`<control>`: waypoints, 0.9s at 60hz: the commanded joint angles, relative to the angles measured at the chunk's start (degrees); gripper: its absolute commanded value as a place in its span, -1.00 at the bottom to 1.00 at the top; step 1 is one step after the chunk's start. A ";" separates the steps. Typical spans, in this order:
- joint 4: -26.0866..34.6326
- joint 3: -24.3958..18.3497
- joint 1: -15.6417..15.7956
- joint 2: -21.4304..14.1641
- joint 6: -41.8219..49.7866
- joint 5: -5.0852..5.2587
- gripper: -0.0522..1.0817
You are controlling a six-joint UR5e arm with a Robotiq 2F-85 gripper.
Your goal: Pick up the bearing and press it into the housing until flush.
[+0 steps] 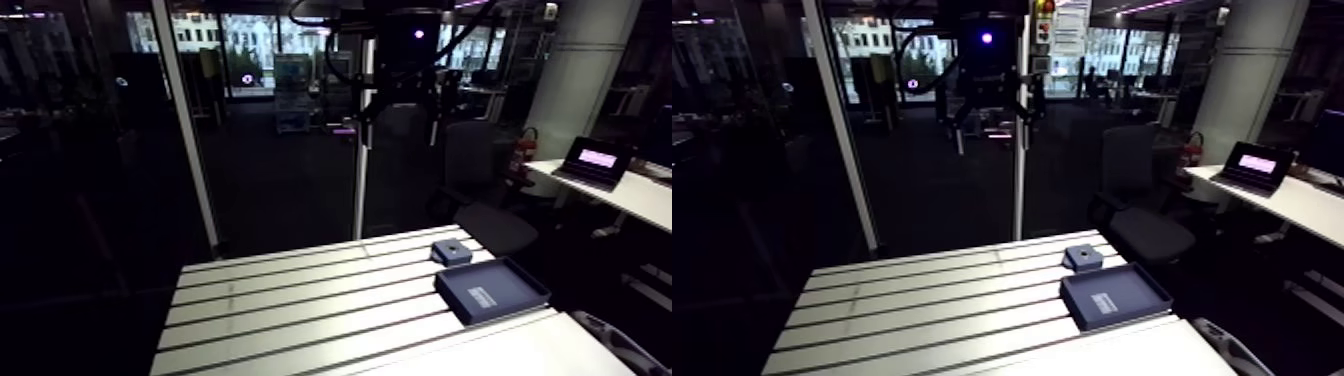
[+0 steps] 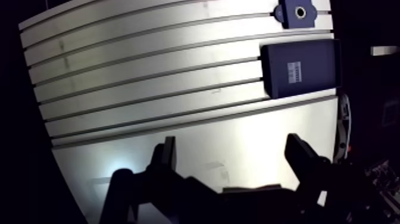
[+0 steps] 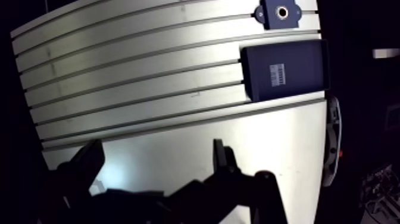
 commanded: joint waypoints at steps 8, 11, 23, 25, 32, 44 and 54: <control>-0.30 0.03 0.13 0.12 0.16 0.28 -0.90; -0.31 0.10 0.21 0.22 0.16 0.36 -0.90; -0.29 0.11 0.22 0.22 0.42 1.54 -0.90; -0.22 0.11 0.20 0.22 0.42 1.60 -0.90; -0.22 0.20 0.22 0.22 0.42 1.60 -0.90; -0.22 0.11 0.46 0.73 0.42 1.69 -0.90; -0.31 -0.14 1.00 1.24 0.42 1.60 -0.90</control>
